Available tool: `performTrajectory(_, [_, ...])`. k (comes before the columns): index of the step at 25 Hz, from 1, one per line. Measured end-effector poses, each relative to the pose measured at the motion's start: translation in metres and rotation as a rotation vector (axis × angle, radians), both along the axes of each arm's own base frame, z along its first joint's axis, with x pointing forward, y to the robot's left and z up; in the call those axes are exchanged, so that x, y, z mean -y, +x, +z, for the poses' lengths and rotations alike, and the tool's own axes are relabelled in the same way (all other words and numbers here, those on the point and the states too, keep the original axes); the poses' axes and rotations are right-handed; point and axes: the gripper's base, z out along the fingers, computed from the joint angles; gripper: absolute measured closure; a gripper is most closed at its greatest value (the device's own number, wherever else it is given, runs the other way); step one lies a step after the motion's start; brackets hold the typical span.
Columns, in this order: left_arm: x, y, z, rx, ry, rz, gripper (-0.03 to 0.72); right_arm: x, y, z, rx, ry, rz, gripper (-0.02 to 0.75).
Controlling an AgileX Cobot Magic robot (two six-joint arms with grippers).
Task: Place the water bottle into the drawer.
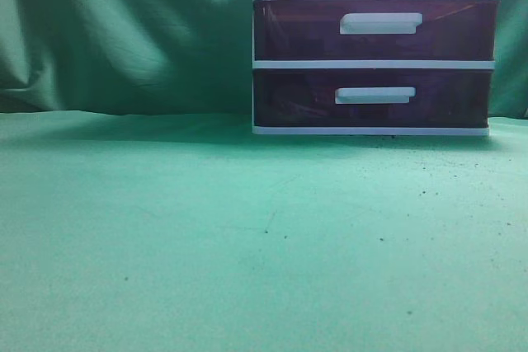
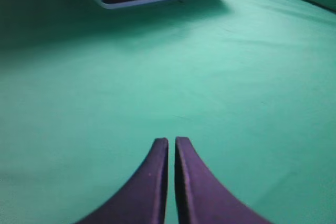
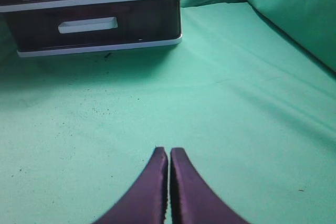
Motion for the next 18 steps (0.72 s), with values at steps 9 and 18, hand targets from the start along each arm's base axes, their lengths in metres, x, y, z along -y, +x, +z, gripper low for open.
performTrajectory(9, [-0.017, 0.009, -0.001, 0.047, 0.060, 0.395, 0.688, 0.000, 0.000, 0.000, 0.000, 0.000, 0.000, 0.738])
performTrajectory(18, [-0.022, 0.016, -0.023, 0.050, 0.109, 0.517, 0.688, 0.000, 0.000, 0.000, -0.002, 0.000, 0.000, 0.738])
